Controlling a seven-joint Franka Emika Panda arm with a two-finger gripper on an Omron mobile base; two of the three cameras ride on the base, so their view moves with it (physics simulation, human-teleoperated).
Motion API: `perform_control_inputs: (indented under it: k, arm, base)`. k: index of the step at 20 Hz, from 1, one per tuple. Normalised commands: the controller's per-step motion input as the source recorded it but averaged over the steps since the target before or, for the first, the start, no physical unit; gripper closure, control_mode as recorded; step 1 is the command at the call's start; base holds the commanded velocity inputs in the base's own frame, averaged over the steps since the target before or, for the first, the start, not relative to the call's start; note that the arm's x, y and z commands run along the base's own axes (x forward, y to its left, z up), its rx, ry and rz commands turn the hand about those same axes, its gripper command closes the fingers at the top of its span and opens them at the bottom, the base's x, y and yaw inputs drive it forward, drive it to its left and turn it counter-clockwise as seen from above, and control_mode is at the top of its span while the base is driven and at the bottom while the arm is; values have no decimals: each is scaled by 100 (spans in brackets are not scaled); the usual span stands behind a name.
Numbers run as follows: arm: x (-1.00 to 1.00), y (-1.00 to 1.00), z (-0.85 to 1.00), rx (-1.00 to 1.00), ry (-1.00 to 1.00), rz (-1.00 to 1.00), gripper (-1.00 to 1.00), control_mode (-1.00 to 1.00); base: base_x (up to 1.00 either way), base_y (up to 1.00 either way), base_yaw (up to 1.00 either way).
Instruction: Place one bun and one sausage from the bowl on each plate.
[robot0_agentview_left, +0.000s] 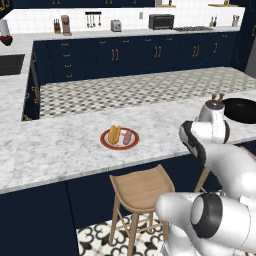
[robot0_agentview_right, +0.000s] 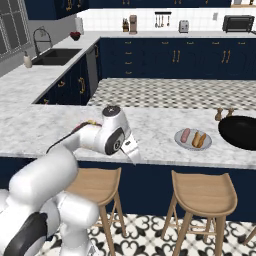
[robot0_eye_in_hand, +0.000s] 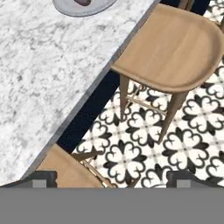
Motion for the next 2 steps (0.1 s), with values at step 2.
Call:
perform_control_inputs:
  k: [2]
  arm:
    - [-100,-69,0,0,4,-20,-100,-100]
  base:
    - [0,0,0]
